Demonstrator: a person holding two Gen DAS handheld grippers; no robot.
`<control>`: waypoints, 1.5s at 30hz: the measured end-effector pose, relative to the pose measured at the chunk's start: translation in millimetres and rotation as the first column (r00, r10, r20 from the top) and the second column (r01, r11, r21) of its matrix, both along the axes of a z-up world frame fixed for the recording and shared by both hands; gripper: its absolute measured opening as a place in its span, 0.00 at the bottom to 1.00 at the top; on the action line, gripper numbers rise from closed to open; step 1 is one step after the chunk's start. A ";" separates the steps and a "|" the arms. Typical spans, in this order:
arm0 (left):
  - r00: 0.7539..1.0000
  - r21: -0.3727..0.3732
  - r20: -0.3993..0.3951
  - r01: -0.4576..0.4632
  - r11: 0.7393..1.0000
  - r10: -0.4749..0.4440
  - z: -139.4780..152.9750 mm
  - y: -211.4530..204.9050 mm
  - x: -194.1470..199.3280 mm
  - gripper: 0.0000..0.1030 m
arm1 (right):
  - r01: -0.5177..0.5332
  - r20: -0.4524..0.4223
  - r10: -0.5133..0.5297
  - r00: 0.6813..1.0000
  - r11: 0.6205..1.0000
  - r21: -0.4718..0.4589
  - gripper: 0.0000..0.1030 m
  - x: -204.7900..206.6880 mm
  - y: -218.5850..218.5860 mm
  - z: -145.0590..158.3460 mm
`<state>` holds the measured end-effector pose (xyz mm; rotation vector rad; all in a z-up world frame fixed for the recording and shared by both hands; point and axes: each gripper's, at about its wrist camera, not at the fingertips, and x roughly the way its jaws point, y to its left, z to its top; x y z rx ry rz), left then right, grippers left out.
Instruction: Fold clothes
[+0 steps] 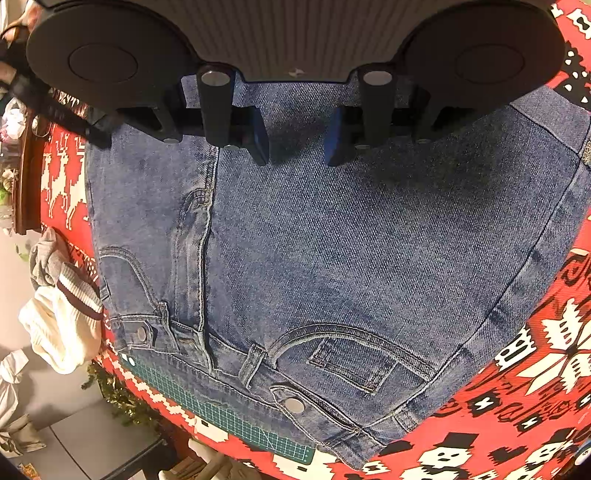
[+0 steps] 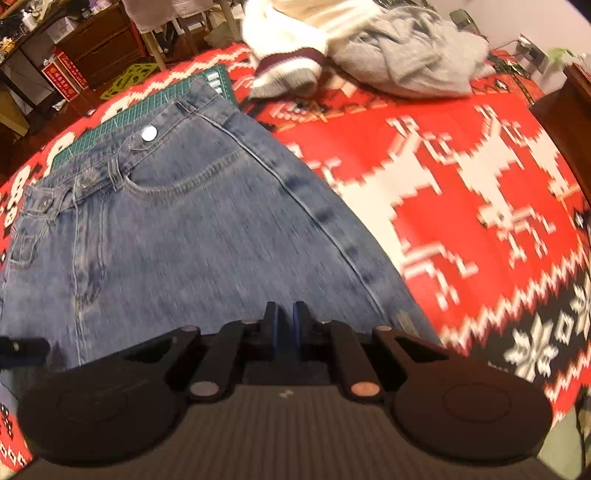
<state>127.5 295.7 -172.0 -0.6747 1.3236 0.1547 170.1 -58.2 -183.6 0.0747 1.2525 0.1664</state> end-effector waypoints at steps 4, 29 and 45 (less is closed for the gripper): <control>1.000 -0.002 -0.002 -0.002 1.000 0.002 0.4 0.2 -0.2 0.32 | 0.032 -0.049 -0.031 0.998 0.999 0.021 0.09 -5.0 -16.8 -1.9; 1.000 -0.014 -0.005 -0.008 1.000 0.008 1.4 3.7 0.1 0.32 | -0.125 -0.056 0.127 0.990 0.991 0.037 0.10 -44.2 49.2 4.1; 1.000 -0.021 -0.009 -0.005 1.000 0.005 0.9 6.1 0.0 0.32 | -0.194 -0.043 0.201 0.979 0.972 0.131 0.09 -15.6 139.7 5.9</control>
